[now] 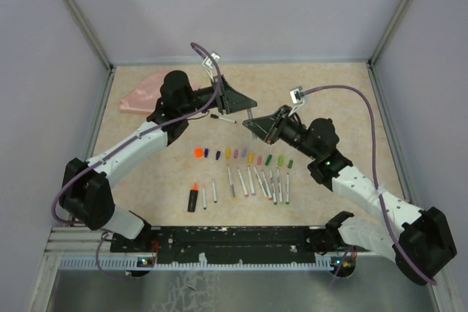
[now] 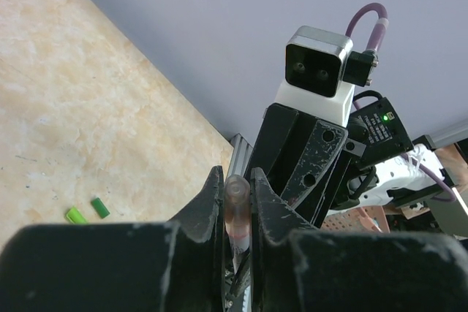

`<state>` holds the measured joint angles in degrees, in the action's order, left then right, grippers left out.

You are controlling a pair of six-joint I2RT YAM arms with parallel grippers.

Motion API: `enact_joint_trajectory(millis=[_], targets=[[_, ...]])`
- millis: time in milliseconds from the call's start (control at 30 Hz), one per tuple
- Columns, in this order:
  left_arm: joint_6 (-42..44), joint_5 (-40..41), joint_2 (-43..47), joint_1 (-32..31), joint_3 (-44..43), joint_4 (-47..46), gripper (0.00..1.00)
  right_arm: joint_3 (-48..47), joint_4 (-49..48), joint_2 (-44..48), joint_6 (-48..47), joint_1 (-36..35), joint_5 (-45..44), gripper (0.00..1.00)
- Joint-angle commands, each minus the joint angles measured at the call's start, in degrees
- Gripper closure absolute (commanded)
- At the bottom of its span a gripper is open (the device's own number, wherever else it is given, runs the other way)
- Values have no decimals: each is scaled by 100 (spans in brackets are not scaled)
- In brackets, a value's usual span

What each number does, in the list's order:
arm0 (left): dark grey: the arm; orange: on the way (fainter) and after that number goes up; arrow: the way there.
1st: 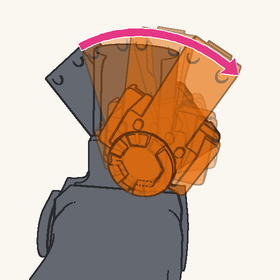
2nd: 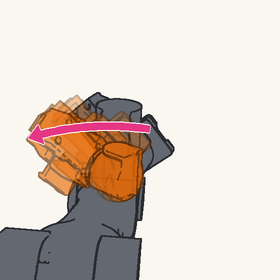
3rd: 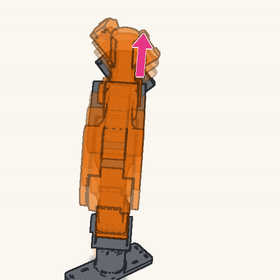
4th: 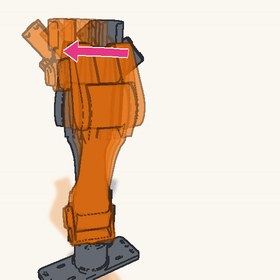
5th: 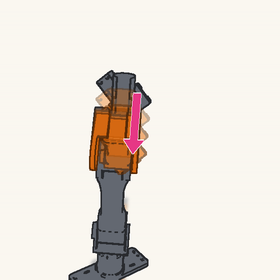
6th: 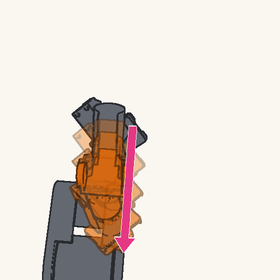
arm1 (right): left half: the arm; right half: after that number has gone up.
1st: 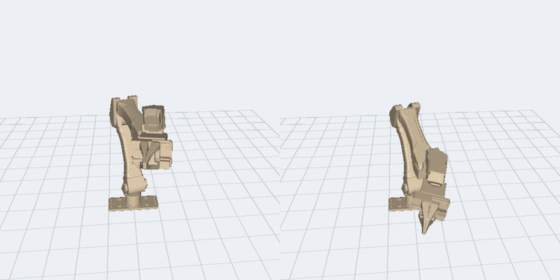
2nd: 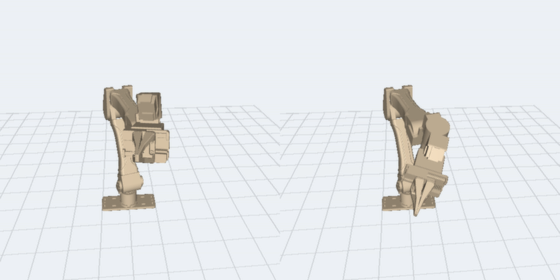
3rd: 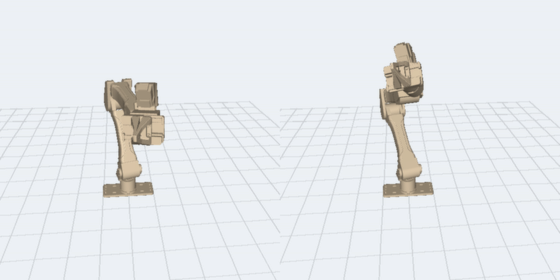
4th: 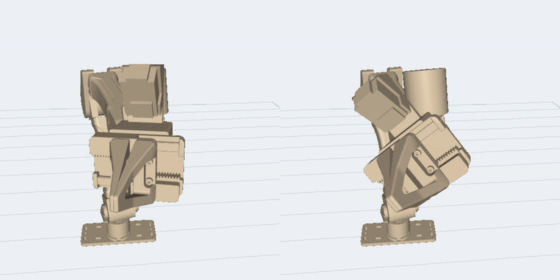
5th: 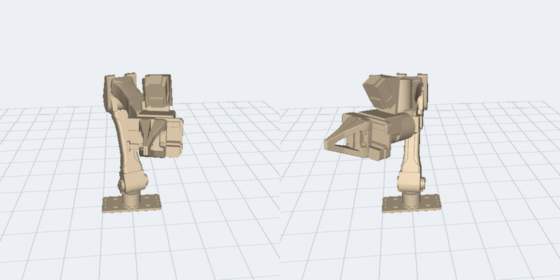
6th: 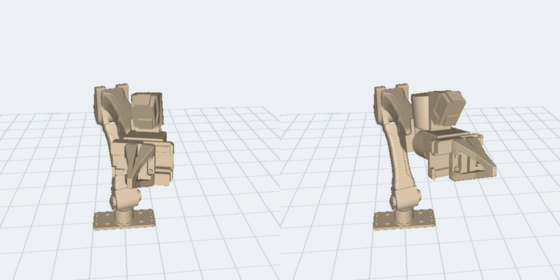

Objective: Open the pen caps
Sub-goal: Open the pen cap from the pen, then place the pen at the center of the board.

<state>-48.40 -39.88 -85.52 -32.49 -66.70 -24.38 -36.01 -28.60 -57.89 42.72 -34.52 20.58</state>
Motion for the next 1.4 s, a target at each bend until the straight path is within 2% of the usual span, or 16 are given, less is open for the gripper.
enact_joint_trajectory(millis=[0, 233, 800, 933, 1033, 1367], targets=[[488, 2010, 2, 1010, -647, -1418, 100, 279, 1026, 261, 35, -222, 1511, 100], [324, 2143, -123, 1236, -845, -1661, 100, 257, 1066, 210, 0, -222, 1502, 100], [112, 3161, -361, 1321, -1406, -1499, 100, 261, 1178, 163, -53, -222, 1387, 100], [93, 2814, -368, 1371, -1386, -1517, 100, 224, 1391, 241, -110, -222, 1175, 100], [19, 2387, -261, 1401, -1105, -1579, 100, 208, 1840, 388, -220, -222, 616, 100], [-225, 681, 516, 1447, 825, -1634, 100, 374, 3964, 1287, -391, -213, -1791, 100]])
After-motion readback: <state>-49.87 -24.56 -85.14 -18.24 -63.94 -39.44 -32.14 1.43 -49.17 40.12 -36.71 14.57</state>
